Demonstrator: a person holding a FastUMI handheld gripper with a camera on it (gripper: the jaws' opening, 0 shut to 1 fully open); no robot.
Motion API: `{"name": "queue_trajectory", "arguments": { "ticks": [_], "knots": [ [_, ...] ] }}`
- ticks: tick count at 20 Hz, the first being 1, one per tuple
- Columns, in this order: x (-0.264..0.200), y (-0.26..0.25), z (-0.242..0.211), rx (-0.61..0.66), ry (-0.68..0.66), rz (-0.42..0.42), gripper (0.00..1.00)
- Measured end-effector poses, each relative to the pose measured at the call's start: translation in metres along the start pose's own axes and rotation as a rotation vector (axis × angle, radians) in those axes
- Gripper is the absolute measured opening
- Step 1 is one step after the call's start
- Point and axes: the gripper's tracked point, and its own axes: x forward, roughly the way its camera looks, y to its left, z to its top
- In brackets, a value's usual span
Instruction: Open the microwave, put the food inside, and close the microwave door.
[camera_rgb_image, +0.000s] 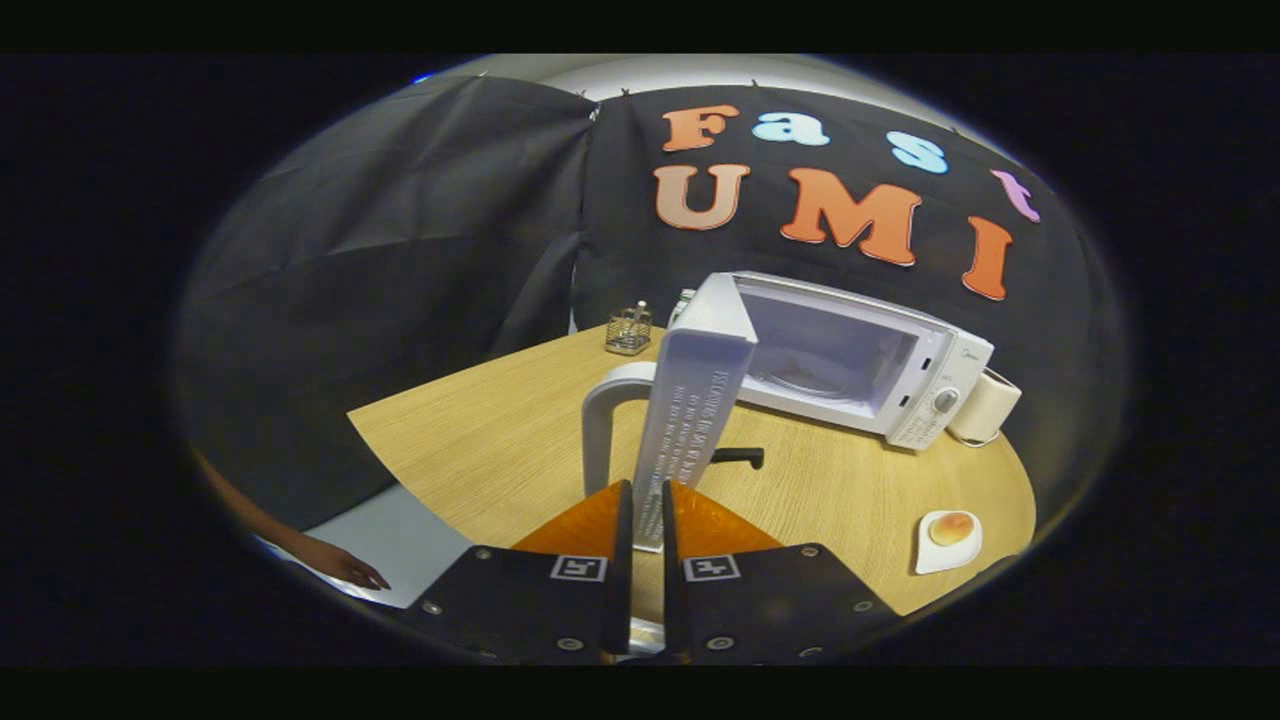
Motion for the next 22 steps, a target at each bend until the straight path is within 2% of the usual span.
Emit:
{"name": "queue_trajectory", "arguments": {
  "ticks": [2,6,10,12,13,16,18,19,22],
  "knots": [
    [-0.007,-0.010,-0.005,0.020,0.009,-0.001,0.13],
    [-0.021,-0.068,-0.030,0.104,0.077,-0.065,0.16],
    [-0.038,-0.161,-0.058,0.162,0.122,-0.218,0.30],
    [-0.043,-0.204,-0.073,0.206,0.155,-0.270,0.38],
    [-0.044,-0.226,-0.079,0.229,0.163,-0.297,0.46],
    [-0.041,-0.288,-0.097,0.269,0.176,-0.364,0.57],
    [-0.029,-0.315,-0.115,0.279,0.210,-0.375,0.64],
    [-0.023,-0.324,-0.126,0.284,0.236,-0.367,0.71],
    [-0.011,-0.343,-0.146,0.287,0.269,-0.352,0.80]
  ]
}}
